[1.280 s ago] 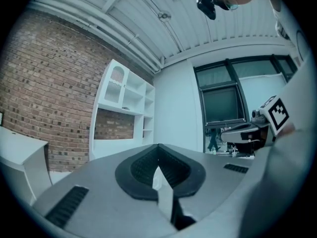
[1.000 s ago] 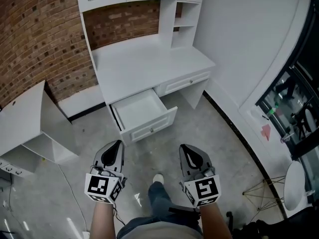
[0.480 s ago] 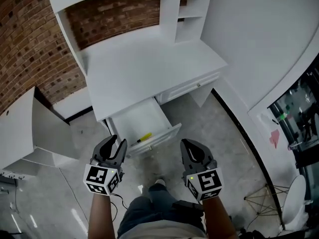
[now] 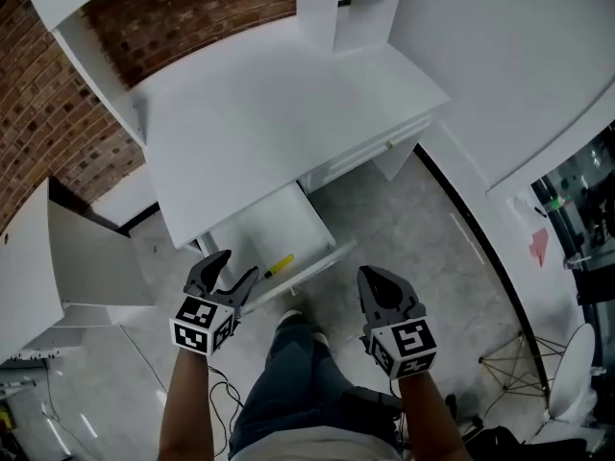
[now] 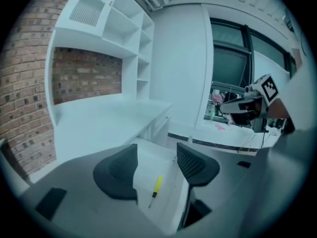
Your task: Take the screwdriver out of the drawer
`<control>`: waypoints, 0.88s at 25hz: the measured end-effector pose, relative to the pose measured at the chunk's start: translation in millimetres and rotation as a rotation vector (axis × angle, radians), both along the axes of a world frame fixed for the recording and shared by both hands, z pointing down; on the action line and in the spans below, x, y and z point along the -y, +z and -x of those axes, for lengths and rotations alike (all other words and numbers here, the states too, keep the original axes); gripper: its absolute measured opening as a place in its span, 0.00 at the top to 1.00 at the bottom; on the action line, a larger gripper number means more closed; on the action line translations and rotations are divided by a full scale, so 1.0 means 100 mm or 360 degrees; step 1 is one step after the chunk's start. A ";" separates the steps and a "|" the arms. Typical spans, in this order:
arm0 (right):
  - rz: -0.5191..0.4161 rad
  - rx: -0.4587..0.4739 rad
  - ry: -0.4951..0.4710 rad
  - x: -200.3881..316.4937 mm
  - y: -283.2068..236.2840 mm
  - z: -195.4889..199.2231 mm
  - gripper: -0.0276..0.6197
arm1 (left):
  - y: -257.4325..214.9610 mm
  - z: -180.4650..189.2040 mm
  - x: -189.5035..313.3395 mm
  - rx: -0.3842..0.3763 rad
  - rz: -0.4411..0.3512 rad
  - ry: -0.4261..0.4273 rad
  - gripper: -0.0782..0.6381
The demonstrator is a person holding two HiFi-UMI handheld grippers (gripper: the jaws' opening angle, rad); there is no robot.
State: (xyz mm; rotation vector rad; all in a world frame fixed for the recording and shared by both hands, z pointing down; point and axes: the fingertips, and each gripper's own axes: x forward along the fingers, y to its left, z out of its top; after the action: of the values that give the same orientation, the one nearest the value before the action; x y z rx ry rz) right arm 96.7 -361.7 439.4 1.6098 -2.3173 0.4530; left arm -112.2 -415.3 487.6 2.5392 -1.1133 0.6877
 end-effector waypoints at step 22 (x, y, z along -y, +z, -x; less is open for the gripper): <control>0.0808 0.0286 0.0670 0.07 2.03 -0.32 0.94 | 2.72 -0.51 0.32 0.0533 0.0869 0.0615 0.61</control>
State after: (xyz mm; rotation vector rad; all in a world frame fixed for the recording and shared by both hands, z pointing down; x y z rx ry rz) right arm 128.6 -368.4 642.5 1.8254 -1.7474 1.2105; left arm -61.6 -447.2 759.4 2.2087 -0.4142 1.3427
